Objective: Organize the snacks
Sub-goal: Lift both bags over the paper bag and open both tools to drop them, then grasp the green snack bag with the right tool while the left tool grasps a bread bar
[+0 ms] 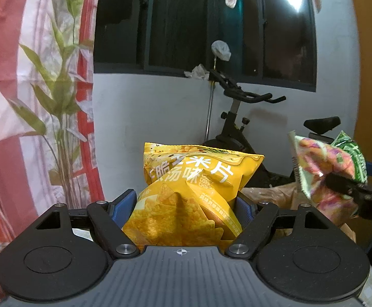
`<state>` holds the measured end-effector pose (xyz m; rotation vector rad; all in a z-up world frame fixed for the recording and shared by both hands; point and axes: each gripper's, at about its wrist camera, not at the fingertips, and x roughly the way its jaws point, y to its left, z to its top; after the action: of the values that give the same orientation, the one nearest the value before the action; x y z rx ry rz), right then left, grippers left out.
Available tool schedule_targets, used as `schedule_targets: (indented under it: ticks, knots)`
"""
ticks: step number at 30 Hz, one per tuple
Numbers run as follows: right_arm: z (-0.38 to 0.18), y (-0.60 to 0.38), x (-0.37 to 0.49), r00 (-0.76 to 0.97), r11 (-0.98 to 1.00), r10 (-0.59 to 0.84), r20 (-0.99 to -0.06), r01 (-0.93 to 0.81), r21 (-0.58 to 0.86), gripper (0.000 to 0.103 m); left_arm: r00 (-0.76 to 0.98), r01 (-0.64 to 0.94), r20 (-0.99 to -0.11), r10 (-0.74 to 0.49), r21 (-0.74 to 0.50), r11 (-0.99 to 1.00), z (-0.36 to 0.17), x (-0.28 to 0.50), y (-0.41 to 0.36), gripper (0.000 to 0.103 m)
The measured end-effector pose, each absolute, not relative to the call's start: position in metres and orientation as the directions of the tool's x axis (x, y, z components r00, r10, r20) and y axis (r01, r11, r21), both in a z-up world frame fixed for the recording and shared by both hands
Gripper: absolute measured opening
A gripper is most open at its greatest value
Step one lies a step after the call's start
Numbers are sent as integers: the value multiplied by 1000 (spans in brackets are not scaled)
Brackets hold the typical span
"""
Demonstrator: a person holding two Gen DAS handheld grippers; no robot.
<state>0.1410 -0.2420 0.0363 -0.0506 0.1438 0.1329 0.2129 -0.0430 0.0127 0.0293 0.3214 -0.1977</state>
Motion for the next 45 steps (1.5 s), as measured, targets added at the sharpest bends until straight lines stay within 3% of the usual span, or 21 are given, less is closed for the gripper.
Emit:
schedule_targets:
  ticks: [4,10,17,24,45]
  knots:
    - [28,-239,180,976,990,110,-189,-124,-65,87,907,206,-373,-196,-14,979,4,244,-51,82]
    - [4,-228,219,919,976,140,-370,-191,-103,88,882,212,-433,-187,11,977,-13,267,-59,86]
    - [-2,-226,229,875,969,180,-449,-238,-74,96,866,232,-453,-212,-11,973,-16,274,-56,90]
    - [14,-244,215,887,973,222,-405,-227,36,99,865,227,-448,-228,-56,972,-7,267,-47,90]
    - [43,-231,120,902,961,275,-333,-267,72,99,896,174,-406,-178,-47,984,27,177,7,90]
